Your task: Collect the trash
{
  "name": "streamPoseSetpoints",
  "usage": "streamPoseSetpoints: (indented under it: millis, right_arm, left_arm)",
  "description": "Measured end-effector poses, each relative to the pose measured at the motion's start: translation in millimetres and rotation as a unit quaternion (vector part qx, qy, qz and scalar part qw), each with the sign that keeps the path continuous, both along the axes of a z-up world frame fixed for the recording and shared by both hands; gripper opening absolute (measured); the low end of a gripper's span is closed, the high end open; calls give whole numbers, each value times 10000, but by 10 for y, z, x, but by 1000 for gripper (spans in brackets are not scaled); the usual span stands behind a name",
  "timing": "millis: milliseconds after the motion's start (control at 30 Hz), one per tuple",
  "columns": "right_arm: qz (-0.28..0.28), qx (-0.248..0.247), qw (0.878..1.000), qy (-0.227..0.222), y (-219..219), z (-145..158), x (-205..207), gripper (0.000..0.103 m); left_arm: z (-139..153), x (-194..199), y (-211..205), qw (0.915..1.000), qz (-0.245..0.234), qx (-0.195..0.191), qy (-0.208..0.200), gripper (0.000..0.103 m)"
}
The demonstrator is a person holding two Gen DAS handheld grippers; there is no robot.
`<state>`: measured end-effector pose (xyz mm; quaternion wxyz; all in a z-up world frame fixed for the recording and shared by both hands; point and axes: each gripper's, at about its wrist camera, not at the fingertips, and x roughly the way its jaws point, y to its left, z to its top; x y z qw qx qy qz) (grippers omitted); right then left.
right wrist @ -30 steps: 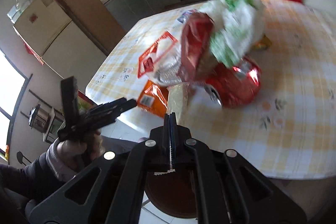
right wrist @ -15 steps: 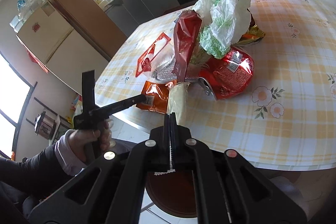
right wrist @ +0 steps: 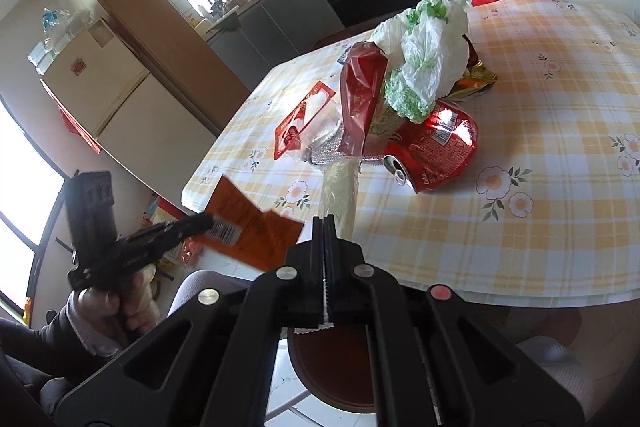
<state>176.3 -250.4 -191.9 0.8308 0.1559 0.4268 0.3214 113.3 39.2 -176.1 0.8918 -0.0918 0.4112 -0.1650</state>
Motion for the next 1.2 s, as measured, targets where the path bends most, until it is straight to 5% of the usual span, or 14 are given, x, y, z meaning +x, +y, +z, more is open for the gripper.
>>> streamPoseSetpoints:
  millis: [400, 467, 600, 667, 867, 967, 1033, 1200]
  right_arm:
    - [-105, -32, 9999, -54, -104, 46, -155, 5]
    - [-101, -42, 9999, -58, -111, 42, -171, 5]
    - [-47, -91, 9999, -35, -84, 19, -210, 5]
    - [-4, -128, 9999, 0, -46, -11, -226, 5]
    - [239, -243, 9993, 125, 117, -83, -266, 5]
    - [427, -329, 9984, 146, 223, -99, -283, 23]
    - [459, -388, 9981, 106, 271, -89, -297, 50]
    - [259, -782, 9966, -49, 317, -54, -313, 90]
  left_arm:
    - [-252, -265, -482, 9977, -485, -248, 407, 5]
    - [-247, -299, -525, 9981, -495, -199, 303, 42]
    - [-175, -348, -526, 9994, -350, 40, 60, 57]
    - [-123, -346, -441, 9999, -93, 140, -39, 76]
    - [-8, -359, -45, 9974, 670, 141, -234, 92]
    - [-28, -346, 123, 9952, 960, 88, -159, 93]
    - [-52, -351, 168, 9944, 1049, 73, -118, 93]
    - [-102, -373, 192, 9939, 1094, 124, -79, 94]
